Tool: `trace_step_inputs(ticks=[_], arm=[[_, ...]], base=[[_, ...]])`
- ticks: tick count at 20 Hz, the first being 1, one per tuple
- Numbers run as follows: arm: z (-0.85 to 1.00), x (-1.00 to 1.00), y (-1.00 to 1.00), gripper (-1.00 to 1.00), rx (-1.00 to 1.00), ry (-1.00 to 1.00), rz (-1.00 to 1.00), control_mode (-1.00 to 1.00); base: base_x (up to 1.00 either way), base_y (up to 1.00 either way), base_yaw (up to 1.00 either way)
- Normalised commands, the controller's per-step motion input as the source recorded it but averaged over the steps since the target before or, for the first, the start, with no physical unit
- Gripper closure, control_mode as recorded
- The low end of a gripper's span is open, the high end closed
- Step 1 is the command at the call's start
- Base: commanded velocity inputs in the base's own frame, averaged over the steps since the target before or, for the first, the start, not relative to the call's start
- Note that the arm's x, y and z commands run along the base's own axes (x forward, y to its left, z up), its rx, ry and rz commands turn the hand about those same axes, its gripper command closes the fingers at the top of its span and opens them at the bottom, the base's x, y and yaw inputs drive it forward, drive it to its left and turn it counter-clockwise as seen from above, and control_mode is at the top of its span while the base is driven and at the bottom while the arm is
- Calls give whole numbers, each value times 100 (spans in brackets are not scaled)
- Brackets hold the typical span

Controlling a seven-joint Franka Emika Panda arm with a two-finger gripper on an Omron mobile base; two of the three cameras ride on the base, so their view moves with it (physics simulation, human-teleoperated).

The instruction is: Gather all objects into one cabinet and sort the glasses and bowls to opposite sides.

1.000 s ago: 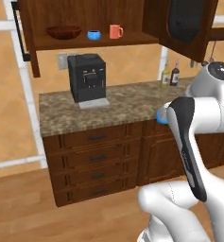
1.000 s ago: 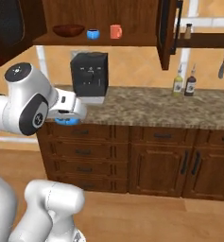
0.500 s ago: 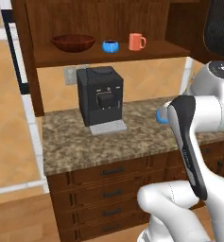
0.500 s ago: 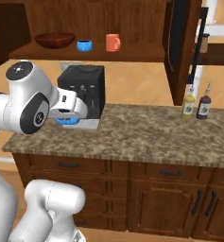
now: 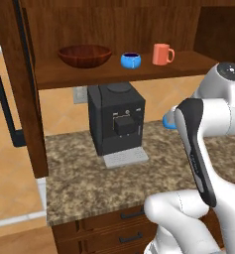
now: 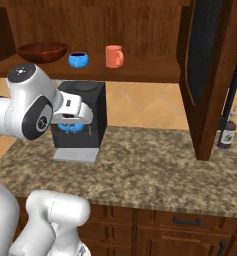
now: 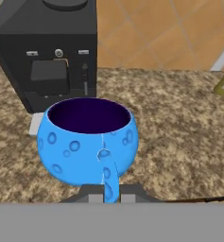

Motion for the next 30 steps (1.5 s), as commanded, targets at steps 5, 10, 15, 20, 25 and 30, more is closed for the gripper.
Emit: trace_step_inputs(ticks=[5, 10, 15, 20, 25, 30], arm=[[0, 0, 0, 100, 0, 0, 0, 100], [1, 28, 0, 100, 0, -3, 0, -100], [23, 0, 0, 100, 0, -11, 0, -100], [60, -45, 0, 100, 0, -11, 0, -100], [89, 1, 2, 100, 0, -2, 0, -100], [67, 23, 4, 100, 0, 0, -1, -100]], base=[[98, 5, 0], [32, 0, 0], [0, 0, 0], [0, 0, 0], [0, 0, 0], [0, 0, 0]])
